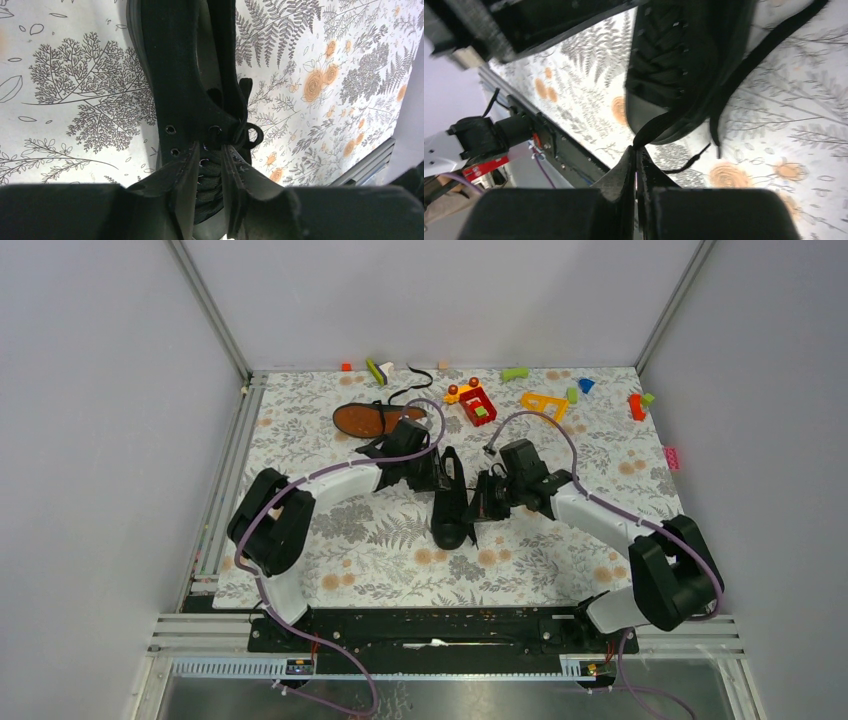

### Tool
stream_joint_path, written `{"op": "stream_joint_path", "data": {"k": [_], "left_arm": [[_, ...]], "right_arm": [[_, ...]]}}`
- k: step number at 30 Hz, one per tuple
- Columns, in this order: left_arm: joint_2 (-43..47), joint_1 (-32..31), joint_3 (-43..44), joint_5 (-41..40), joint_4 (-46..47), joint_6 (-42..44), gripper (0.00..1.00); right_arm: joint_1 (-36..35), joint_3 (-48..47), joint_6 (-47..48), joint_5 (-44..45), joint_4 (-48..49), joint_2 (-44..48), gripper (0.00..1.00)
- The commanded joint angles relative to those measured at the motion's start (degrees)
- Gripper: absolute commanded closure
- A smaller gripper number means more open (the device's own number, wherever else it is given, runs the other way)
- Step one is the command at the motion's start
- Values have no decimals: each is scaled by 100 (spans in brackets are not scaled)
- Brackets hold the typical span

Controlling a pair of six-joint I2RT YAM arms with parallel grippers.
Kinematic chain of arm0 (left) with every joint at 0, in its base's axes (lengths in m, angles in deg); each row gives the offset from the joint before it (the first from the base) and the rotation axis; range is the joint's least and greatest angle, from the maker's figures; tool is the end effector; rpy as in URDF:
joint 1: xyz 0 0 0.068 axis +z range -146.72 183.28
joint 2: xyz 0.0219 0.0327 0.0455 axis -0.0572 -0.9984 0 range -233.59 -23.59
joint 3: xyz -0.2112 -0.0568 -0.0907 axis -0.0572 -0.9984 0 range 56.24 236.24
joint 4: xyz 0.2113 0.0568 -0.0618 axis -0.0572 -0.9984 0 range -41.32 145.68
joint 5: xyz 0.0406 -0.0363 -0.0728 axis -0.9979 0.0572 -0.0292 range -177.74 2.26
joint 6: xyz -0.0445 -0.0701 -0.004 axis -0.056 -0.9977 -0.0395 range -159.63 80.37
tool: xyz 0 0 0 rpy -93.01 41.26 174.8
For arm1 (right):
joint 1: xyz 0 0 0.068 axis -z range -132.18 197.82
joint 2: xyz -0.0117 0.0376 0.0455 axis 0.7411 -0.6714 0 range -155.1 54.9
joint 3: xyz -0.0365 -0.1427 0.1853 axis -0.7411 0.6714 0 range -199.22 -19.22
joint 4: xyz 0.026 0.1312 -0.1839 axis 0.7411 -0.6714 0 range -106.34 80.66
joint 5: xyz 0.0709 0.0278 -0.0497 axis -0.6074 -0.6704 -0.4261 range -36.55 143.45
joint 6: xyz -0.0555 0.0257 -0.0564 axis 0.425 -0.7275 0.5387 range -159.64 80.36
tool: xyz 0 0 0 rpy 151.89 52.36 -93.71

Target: Tie the shoes

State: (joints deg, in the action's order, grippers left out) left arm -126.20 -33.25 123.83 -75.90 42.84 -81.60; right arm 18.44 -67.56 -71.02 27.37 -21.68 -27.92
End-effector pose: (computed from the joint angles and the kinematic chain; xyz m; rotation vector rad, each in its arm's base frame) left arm 0.2898 -0.2332 0.1567 -0.0196 2.5743 -0.8337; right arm 0.2393 0.1715 0.1682 -0.1878 2.5315 1.0111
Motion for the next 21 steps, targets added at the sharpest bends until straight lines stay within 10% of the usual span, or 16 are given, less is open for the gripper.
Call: {"op": "stream_joint_path", "data": {"k": [1,9,12,21], "left_arm": [[57,97,230,178,238,122,76],[153,276,116,252,211,232,87],[161,332,76,348,227,268,89],[115,369,88,661,293,398,91]], "right_arm": [[-301,-8,-458,-324,395,435,100],[-515,59,-1039,-855,1110,504,94],[-513,12,-966,-876,1007,338,64],[-113,-162,93,835,-465,696,33]]}}
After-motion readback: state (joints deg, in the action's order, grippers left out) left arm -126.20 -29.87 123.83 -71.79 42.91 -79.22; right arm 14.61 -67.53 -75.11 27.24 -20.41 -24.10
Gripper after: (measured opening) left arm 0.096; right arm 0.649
